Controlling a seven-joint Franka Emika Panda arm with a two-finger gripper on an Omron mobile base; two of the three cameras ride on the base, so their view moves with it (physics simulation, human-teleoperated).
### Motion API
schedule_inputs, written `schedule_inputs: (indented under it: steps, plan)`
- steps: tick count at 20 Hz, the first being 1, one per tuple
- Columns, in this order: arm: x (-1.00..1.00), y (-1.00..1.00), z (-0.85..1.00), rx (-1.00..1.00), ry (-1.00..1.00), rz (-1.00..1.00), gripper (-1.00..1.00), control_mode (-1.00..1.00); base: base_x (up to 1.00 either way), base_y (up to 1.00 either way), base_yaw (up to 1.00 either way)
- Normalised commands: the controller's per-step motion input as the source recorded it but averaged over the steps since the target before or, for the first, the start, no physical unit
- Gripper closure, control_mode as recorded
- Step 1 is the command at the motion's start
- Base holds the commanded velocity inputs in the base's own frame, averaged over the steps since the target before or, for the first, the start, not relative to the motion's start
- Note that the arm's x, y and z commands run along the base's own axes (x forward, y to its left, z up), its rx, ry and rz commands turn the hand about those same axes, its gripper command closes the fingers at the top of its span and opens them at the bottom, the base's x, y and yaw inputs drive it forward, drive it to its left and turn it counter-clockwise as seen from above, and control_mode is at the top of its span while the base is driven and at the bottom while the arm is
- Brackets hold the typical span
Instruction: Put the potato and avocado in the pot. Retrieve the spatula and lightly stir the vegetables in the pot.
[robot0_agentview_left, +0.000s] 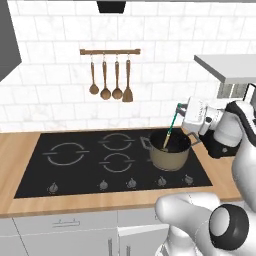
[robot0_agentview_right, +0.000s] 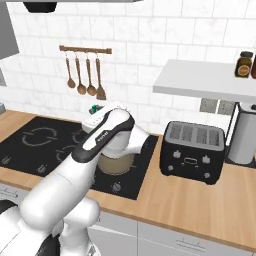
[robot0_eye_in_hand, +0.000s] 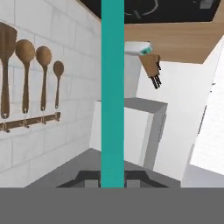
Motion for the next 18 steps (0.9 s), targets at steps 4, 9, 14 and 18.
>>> schedule_inputs:
  steps: [4,9,14,18]
  plan:
    - [0.22,-0.38,-0.10,0.03,0.02,-0.10,1.00,-1.00,0.00,0.00,0.00]
    - [0.10,-0.38,-0.30,0.00,0.08,-0.18,1.00,-1.00,0.00,0.00,0.00]
    - [0.29,-0.11,-0.30,0.01,0.08,-0.11,1.00,-1.00,0.00,0.00,0.00]
    - [0.36,0.00,-0.38,0.04,0.10,-0.08,1.00,-1.00,0.00,0.00,0.00]
